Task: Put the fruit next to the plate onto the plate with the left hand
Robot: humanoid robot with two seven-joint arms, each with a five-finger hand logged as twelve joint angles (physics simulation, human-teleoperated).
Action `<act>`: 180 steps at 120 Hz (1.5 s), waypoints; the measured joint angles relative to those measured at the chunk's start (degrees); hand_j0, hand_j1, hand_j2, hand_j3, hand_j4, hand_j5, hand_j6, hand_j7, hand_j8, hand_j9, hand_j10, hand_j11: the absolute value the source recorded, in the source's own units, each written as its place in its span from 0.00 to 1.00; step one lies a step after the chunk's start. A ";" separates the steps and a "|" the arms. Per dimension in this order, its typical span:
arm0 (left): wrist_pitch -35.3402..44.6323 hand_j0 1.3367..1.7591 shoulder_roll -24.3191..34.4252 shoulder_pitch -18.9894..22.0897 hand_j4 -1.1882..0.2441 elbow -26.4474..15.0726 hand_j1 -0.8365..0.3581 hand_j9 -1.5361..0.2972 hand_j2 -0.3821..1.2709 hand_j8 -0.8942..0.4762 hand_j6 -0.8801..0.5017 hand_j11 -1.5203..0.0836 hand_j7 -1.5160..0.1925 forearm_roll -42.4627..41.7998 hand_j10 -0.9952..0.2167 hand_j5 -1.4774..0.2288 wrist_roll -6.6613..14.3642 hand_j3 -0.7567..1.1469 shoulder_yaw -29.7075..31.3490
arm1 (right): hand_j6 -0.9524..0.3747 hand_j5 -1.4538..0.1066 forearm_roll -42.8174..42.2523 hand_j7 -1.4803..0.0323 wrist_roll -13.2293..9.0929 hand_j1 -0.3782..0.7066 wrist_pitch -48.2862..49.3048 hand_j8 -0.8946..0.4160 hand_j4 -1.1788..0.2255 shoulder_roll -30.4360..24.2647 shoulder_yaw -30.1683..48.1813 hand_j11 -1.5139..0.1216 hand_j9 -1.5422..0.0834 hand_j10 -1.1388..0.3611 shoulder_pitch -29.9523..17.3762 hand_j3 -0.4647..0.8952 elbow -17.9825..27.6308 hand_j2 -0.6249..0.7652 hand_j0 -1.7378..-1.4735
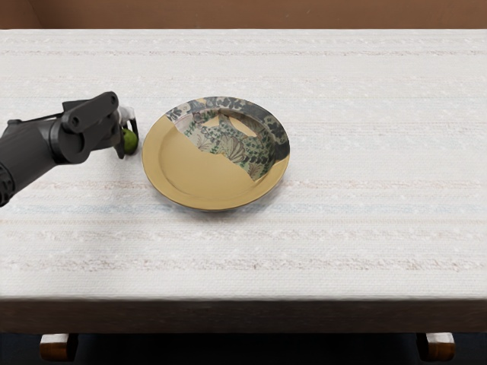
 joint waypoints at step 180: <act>-20.03 0.70 10.79 -17.58 0.63 -17.10 0.30 0.22 0.50 0.41 0.52 0.23 0.21 -22.86 0.19 0.16 7.87 0.40 -3.24 | 0.69 0.90 0.00 0.95 -0.20 0.06 0.00 0.66 0.82 0.00 -0.26 0.90 0.92 0.74 0.00 0.34 0.07 0.44 0.30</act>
